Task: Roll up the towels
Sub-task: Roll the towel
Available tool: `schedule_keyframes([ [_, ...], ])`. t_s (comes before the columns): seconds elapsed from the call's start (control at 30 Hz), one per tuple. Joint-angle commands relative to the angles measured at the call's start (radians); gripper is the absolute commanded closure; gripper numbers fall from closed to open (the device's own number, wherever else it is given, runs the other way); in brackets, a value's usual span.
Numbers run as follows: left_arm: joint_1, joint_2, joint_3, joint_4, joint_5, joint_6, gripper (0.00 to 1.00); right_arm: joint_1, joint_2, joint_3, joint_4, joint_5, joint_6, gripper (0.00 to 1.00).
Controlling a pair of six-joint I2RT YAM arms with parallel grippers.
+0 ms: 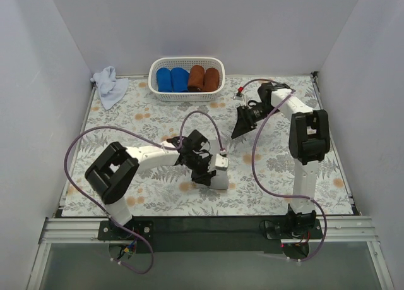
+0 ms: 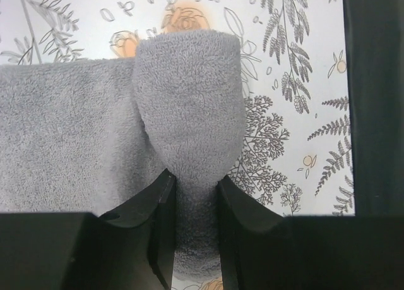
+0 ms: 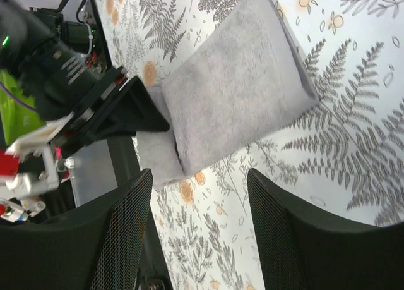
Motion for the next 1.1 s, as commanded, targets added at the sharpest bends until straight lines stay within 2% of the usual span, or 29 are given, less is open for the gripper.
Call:
schedule_keyframes([
  [0.0, 0.095, 0.112, 0.08, -0.2, 0.2, -0.035, 0.9, -0.017, -0.099, -0.056, 0.047, 0.064, 0.032, 0.43],
  [0.1, 0.142, 0.229, 0.204, -0.302, 0.289, -0.011, 0.87, -0.026, -0.184, -0.13, 0.061, 0.102, -0.016, 0.43],
  [0.2, 0.181, 0.396, 0.318, -0.478, 0.375, 0.07, 0.84, -0.025, -0.337, -0.251, 0.109, 0.133, -0.067, 0.43],
  [0.33, 0.225, 0.508, 0.421, -0.592, 0.403, 0.175, 0.82, 0.0, -0.478, -0.371, 0.192, 0.143, -0.084, 0.44],
  [0.43, 0.257, 0.597, 0.51, -0.684, 0.421, 0.242, 0.81, 0.079, -0.564, -0.455, 0.309, 0.229, -0.038, 0.44],
  [0.47, 0.269, 0.617, 0.528, -0.704, 0.421, 0.253, 0.8, 0.14, -0.586, -0.476, 0.341, 0.269, -0.038, 0.44],
  [0.5, 0.274, 0.634, 0.548, -0.721, 0.423, 0.264, 0.8, 0.177, -0.618, -0.525, 0.407, 0.363, -0.035, 0.44],
  [0.6, 0.285, 0.677, 0.587, -0.743, 0.409, 0.273, 0.78, 0.328, -0.667, -0.592, 0.534, 0.548, -0.037, 0.41],
  [0.8, 0.296, 0.734, 0.624, -0.772, 0.409, 0.286, 0.76, 0.559, -0.705, -0.719, 0.724, 0.77, -0.084, 0.36],
  [0.9, 0.299, 0.742, 0.631, -0.775, 0.406, 0.29, 0.73, 0.635, -0.706, -0.786, 0.807, 0.827, -0.102, 0.36],
  [1.0, 0.302, 0.746, 0.639, -0.774, 0.405, 0.289, 0.72, 0.666, -0.66, -0.808, 0.832, 0.814, -0.11, 0.37],
  [1.07, 0.305, 0.749, 0.642, -0.774, 0.406, 0.287, 0.71, 0.675, -0.638, -0.819, 0.843, 0.808, -0.113, 0.42],
])
